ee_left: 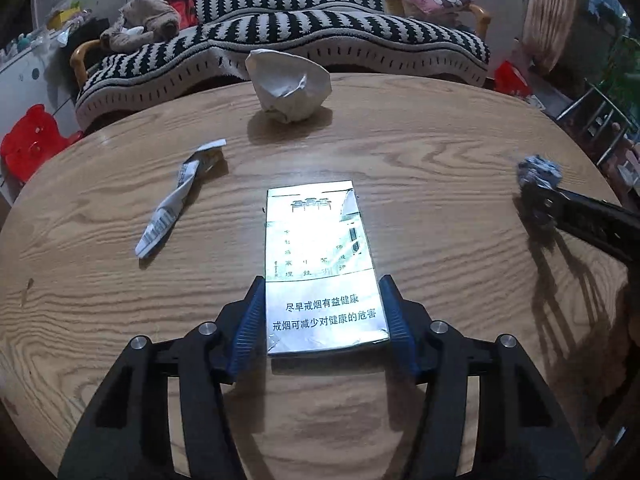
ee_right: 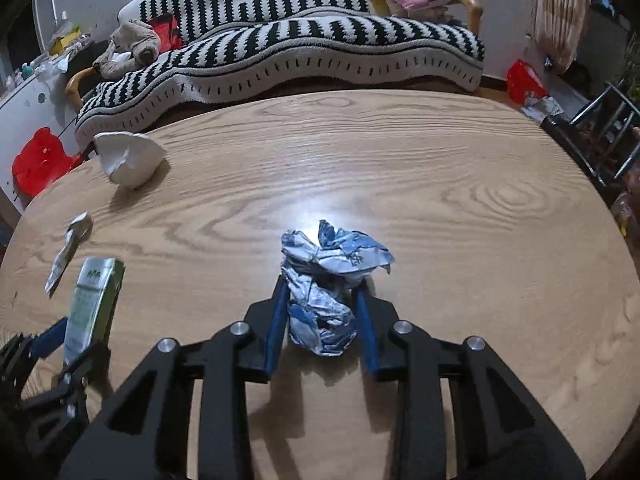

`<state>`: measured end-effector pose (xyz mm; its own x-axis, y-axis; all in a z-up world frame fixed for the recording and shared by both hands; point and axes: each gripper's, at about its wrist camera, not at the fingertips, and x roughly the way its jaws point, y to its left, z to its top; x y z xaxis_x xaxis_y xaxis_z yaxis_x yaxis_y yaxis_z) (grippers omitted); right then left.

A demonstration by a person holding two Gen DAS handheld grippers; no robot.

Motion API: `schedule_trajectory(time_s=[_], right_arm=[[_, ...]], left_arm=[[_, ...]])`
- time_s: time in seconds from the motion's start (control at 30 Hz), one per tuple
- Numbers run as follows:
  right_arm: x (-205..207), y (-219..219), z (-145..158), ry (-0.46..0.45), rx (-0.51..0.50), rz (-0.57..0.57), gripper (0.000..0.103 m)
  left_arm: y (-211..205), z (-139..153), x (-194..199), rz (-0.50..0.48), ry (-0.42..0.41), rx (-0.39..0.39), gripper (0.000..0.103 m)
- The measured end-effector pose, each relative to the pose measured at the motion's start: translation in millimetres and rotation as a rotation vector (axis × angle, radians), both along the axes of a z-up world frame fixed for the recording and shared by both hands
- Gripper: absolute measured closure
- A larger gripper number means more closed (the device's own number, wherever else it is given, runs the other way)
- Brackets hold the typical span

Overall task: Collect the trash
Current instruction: 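Grasp the white-green cigarette pack with the left tool while the right tool grasps crumpled foil, then carry the cigarette pack and foil ball over the black bin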

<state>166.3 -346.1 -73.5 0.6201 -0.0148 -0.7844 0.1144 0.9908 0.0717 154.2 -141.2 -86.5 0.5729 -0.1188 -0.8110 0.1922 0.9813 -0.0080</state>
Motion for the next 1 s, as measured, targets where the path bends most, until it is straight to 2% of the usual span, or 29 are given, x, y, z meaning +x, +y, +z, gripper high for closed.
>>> schedule_trajectory(time_s=[0.13, 0.3, 0.43, 0.57, 0.7, 1.0], right_arm=[[-42.9, 9.1, 11.7, -0.015, -0.001, -0.003, 0.071], [-116.5, 32.2, 28.0, -0.037, 0.020, 0.006, 0.071], [-166.9, 51.7, 42.2, -0.056, -0.014, 0.026, 0.071], [-206.8, 55.7, 60.3, -0.103, 0.001, 0.017, 0.071], [-230.1, 52.8, 67.5, -0.124, 0.022, 0.012, 0.071], [-245.8, 32.8, 74.4, -0.140, 0.022, -0.028, 0.071]], left_arm=[[8.6, 11.4, -13.4, -0.012, -0.010, -0.010, 0.048], [23.4, 33.0, -35.4, -0.029, -0.036, -0.011, 0.047], [36.2, 44.7, -62.3, -0.040, -0.034, -0.016, 0.047], [43.6, 63.3, -95.1, -0.065, -0.065, -0.034, 0.047], [43.1, 74.9, -114.9, -0.076, -0.096, -0.059, 0.047], [25.6, 66.8, -121.2, -0.106, -0.091, -0.033, 0.047]])
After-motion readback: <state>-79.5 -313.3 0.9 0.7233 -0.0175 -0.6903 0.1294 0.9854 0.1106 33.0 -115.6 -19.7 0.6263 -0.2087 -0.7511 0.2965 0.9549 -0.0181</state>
